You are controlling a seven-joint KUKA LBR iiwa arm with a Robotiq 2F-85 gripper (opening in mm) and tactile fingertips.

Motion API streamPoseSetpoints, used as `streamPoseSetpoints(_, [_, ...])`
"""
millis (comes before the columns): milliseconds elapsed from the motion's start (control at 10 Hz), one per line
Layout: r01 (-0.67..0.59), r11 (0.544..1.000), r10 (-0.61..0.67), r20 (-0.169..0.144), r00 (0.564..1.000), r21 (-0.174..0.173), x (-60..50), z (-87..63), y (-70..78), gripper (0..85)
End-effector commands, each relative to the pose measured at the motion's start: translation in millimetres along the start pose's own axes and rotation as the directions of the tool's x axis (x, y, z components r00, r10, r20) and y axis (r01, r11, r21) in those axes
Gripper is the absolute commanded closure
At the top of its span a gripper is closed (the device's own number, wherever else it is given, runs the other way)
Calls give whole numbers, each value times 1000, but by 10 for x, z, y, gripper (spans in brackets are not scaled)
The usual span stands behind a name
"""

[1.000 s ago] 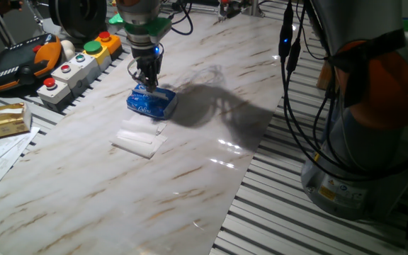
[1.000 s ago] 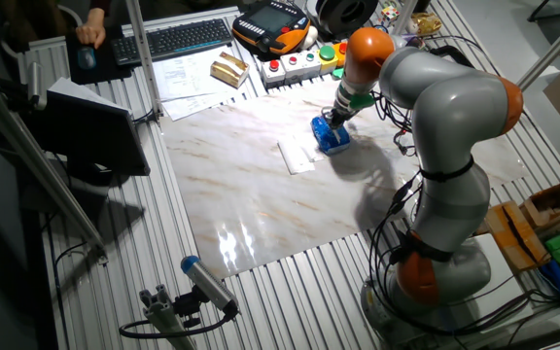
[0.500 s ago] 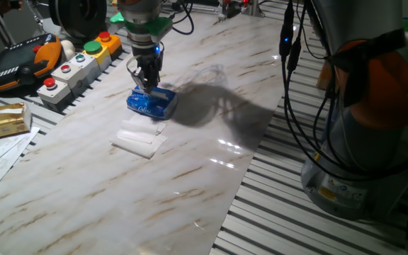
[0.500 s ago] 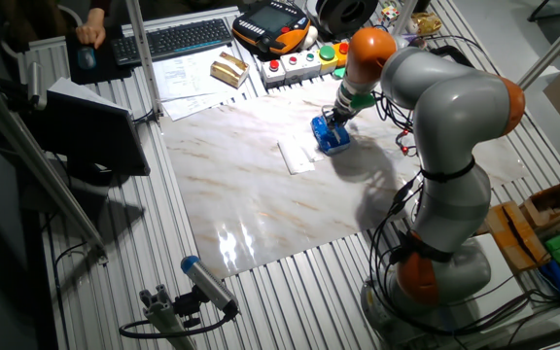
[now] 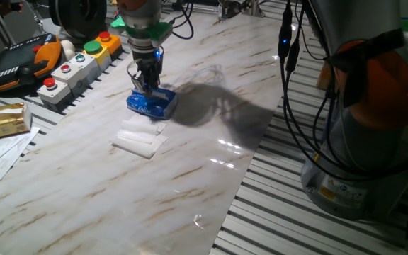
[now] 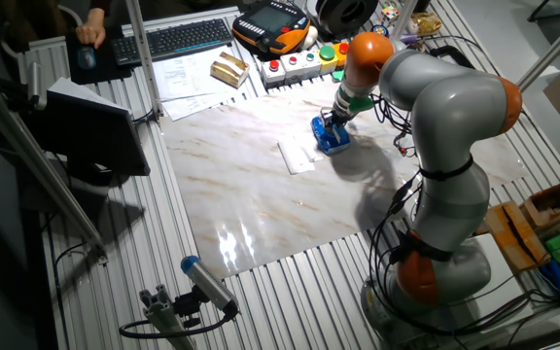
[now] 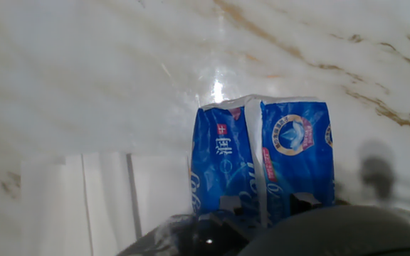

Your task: Pull out a napkin

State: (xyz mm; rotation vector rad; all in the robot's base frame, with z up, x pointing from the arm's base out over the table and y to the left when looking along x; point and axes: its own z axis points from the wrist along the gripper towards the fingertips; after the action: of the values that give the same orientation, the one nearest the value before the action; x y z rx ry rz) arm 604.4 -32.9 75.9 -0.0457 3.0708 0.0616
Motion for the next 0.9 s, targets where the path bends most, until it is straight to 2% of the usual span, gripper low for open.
streamPoseSetpoints(0, [2,1000,-2,0,1000,1,-2,11,1,457])
streamPoseSetpoints(300, [13,1000,-13,3,1000,4,-2,36,0,467])
streamPoseSetpoints(400, [17,1000,-17,3,1000,7,-2,35,0,500])
streamPoseSetpoints(500, [27,1000,-27,3,1000,9,-1,29,-3,560])
streamPoseSetpoints(600, [36,999,-36,3,999,9,1,30,-6,680])
streamPoseSetpoints(700, [44,999,-44,2,999,9,4,32,-9,723])
streamPoseSetpoints(800, [47,999,-47,6,999,9,7,35,-14,827])
